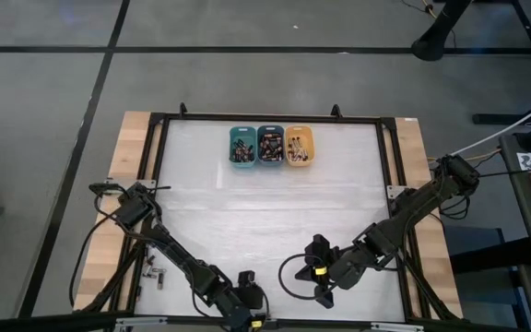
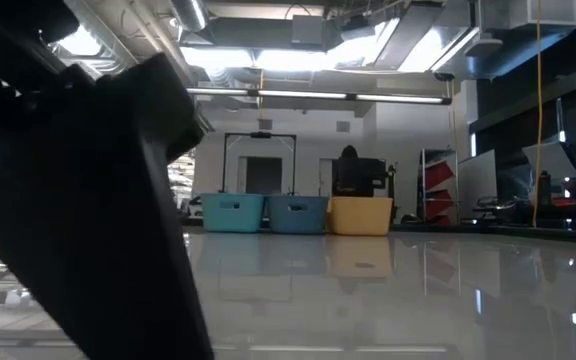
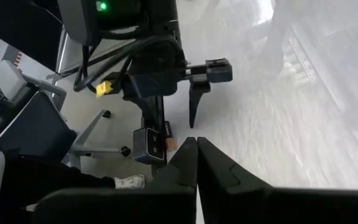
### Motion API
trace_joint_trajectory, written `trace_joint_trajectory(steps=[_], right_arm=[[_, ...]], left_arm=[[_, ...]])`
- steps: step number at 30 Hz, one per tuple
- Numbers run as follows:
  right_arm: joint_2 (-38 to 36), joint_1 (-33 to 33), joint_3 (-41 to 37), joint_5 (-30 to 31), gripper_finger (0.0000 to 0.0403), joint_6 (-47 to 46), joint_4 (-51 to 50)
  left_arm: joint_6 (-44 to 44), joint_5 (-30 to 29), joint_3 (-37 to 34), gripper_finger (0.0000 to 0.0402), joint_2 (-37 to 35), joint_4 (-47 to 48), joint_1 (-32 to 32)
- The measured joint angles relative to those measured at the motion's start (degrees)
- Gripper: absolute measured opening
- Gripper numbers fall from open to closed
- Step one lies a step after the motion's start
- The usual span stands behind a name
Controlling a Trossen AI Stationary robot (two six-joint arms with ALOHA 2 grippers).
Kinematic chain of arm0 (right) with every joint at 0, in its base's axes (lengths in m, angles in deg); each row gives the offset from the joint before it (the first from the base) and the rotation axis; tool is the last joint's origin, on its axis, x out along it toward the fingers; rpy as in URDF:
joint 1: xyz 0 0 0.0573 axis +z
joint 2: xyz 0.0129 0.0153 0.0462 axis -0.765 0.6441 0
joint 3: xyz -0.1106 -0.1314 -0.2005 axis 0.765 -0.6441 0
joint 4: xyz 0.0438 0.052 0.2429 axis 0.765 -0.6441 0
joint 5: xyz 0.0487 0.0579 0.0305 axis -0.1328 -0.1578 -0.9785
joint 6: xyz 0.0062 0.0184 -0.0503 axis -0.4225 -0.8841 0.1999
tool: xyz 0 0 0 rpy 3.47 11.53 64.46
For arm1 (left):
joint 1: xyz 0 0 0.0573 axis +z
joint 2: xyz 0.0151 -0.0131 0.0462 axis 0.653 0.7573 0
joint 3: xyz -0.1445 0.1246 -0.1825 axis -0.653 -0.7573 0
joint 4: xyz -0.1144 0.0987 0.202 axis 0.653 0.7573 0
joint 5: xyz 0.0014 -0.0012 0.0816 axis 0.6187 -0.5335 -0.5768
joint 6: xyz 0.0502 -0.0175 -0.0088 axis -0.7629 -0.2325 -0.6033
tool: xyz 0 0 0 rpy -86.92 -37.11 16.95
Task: Sort batteries
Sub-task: Put the brown battery into the blue bin
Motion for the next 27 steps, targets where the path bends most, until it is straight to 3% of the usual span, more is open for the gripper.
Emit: trace_joint_trajectory(steps=[19,27], right_arm=[[0.0,-0.02,0.0,0.4,0.0,0.16,-2.77],[0.0,-0.02,0.0,0.46,0.0,0.07,-2.78]], left_arm=[[-0.25,0.61,0.39,0.0254,0.87,4.85,3.06],[-6.83,-3.65,0.21,0.0214,0.84,7.37,3.08]])
